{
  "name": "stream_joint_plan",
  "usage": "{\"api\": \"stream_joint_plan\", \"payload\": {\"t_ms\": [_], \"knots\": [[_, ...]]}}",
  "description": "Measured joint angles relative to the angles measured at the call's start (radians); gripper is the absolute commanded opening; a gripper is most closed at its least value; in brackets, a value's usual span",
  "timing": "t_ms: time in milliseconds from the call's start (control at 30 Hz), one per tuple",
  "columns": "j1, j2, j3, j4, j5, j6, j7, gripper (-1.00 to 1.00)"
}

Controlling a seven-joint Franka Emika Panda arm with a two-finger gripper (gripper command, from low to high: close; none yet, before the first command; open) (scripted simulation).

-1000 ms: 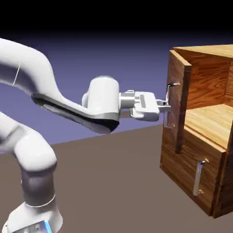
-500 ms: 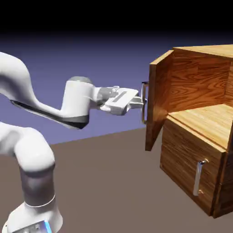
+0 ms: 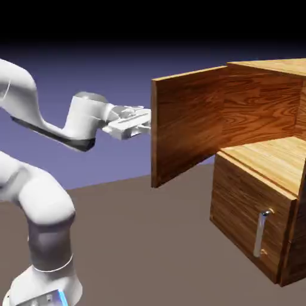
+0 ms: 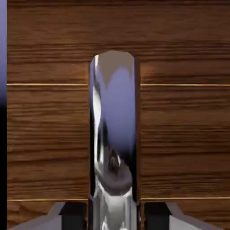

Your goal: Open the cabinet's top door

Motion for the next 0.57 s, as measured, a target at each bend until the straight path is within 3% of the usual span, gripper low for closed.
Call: {"api": "stream_joint_plan", "payload": {"t_ms": [567], "knots": [[-0.210,0.602,0.420,0.541,0.200,-0.692,0.255,-1.00]]}}
